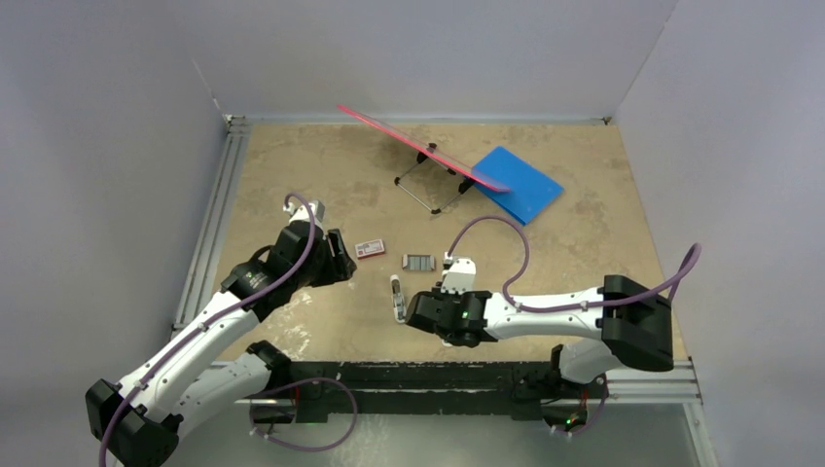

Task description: Load the staples into the stapler

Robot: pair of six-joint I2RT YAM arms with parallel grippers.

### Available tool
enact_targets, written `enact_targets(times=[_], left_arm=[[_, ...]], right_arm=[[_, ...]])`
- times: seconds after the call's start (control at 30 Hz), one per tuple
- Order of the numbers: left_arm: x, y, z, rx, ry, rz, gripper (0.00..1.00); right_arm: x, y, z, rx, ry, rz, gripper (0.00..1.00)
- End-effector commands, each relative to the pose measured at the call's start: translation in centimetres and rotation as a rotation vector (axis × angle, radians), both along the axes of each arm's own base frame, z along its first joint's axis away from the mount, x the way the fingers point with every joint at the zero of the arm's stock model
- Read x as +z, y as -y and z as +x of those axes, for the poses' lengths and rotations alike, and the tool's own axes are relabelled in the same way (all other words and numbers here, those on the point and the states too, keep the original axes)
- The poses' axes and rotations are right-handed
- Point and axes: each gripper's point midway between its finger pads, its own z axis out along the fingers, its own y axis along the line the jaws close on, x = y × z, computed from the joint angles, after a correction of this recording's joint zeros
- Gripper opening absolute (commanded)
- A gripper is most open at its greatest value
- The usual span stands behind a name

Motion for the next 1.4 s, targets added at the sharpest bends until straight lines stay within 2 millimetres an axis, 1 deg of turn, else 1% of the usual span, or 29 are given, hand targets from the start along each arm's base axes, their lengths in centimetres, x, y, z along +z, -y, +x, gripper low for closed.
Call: enact_targets(times=[0.0, 0.37, 0.9, 0.97, 1.1, 1.23, 1.37], left_arm=[[0.6, 0.3, 0.4, -0.01, 0.031, -0.015, 0.55], [0.5, 0.3, 0.4, -0.011, 0.028, -0.015, 0.55], [0.5, 0.3, 0.4, -0.011, 0.028, -0.015, 0.55], [0.5, 0.3, 0.4, -0.01, 0.028, -0.015, 0.55], [0.5, 0.3, 0.4, -0.01, 0.03, -0.016, 0.55], [0.5, 0.3, 0.4, -0.011, 0.029, -0.016, 0.55], [0.5, 0.3, 0.4, -0.009, 0.029, -0.015, 0.55]], right_arm=[[-0.1, 0.2, 0.2, -0.002, 0.016, -0.015, 0.24], [-0.5, 0.9, -0.8, 0.014, -0.025, -0.001, 0.25], [-1.2, 0.7, -2.0, 0.058, -0.086, 0.01, 0.25], [-1.5, 0.8, -2.5, 0.062, -0.112, 0.01, 0.25], [-2.0, 1.2, -2.7, 0.059, -0.126, -0.006, 0.26], [-1.5, 1.4, -2.7, 0.052, -0.122, -0.002, 0.26], [-1.1, 1.5, -2.7, 0.056, -0.117, 0.018, 0.29]])
